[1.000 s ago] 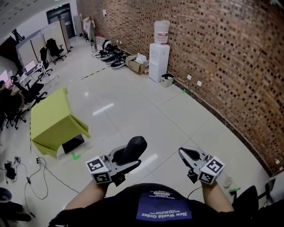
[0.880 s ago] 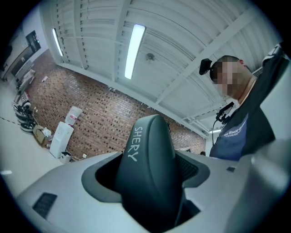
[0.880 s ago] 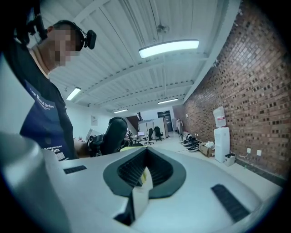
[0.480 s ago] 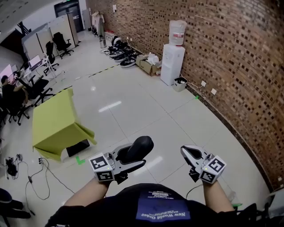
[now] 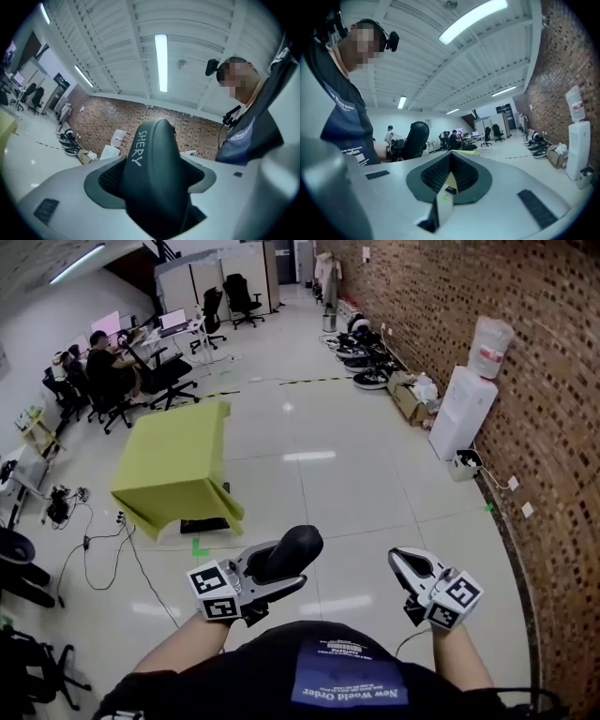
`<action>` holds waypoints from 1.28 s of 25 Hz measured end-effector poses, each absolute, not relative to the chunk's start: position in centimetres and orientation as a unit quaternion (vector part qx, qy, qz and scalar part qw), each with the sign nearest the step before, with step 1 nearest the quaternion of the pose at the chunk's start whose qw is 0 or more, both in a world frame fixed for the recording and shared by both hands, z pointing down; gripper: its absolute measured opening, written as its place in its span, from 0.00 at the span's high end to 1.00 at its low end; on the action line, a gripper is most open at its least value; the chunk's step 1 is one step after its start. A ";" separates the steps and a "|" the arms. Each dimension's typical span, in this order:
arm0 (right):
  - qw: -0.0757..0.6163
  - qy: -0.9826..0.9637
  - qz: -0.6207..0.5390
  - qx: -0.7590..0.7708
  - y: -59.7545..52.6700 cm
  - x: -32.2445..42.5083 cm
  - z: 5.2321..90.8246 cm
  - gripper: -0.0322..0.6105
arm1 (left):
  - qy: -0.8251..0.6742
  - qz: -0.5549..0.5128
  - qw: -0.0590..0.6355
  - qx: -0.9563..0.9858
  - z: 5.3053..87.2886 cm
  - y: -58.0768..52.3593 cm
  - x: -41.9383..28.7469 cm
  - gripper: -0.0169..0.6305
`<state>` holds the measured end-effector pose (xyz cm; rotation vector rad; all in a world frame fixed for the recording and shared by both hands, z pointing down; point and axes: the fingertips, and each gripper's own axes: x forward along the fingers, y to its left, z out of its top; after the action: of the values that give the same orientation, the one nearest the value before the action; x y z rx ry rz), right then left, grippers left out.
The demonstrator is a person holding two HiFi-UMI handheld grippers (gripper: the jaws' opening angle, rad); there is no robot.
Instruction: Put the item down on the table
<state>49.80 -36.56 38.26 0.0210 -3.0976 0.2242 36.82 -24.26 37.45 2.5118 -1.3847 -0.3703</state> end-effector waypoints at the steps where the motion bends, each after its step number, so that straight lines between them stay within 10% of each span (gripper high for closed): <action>1: 0.020 -0.997 0.068 -0.011 -37.8 48.9 38.0 0.97 | -0.490 -0.130 0.121 0.853 37.3 -25.1 36.3 0.44; 32: 0.053 -0.967 0.046 -0.243 -39.6 -1.6 36.8 0.97 | -0.656 -0.177 0.077 0.730 36.6 -24.2 -6.4 0.44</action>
<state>-1.62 -39.59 36.80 -0.7392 -2.9401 0.1395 -6.41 -24.16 36.60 2.1874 -1.9639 -0.5306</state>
